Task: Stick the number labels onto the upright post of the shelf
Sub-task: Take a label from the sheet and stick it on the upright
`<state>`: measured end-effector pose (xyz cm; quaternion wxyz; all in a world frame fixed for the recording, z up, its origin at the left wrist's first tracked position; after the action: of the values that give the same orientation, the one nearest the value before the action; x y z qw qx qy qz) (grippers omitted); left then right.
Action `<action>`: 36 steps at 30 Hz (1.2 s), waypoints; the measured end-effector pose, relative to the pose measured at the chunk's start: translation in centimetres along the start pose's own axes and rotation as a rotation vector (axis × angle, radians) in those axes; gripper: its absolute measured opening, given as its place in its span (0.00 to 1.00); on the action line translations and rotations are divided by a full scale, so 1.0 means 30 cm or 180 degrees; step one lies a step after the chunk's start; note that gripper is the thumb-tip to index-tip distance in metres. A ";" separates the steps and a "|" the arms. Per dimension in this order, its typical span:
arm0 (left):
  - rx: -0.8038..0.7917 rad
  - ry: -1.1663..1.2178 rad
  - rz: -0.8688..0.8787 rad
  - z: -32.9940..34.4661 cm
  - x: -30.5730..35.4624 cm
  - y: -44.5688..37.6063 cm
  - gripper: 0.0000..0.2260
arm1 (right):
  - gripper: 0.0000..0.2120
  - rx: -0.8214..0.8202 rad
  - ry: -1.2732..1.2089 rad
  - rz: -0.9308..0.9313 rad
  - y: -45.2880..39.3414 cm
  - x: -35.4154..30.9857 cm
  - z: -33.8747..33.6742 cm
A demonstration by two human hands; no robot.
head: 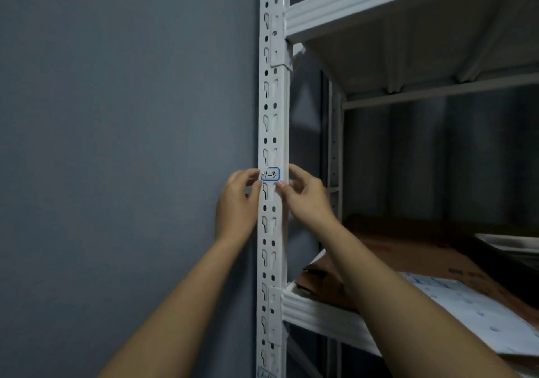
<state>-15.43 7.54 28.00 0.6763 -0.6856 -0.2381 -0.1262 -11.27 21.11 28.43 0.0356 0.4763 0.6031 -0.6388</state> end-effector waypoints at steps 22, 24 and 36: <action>0.0051 -0.1837 0.1456 -0.023 0.036 -0.043 0.18 | 0.18 -0.0025 -0.0240 0.0080 -0.016 0.047 0.011; 0.0055 -0.2166 0.1755 -0.021 0.044 -0.051 0.16 | 0.16 0.0037 -0.0239 0.0065 -0.015 0.056 0.014; 0.0190 -0.2890 0.2545 -0.009 0.069 -0.099 0.11 | 0.15 0.0126 -0.0300 0.0056 -0.013 0.058 0.019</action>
<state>-15.11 7.52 31.63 0.5211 -0.6880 -0.2303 0.4496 -12.77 21.67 27.48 0.0601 0.4516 0.5839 -0.6720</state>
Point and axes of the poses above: each hand's wrist, its own y-axis away from the middle knuckle, its own z-axis out of the palm, x = y × z, the point moved 4 cm from there along -y, towards the middle knuckle, and after that the axes turned 2 degrees about -z, right-handed, at the moved point
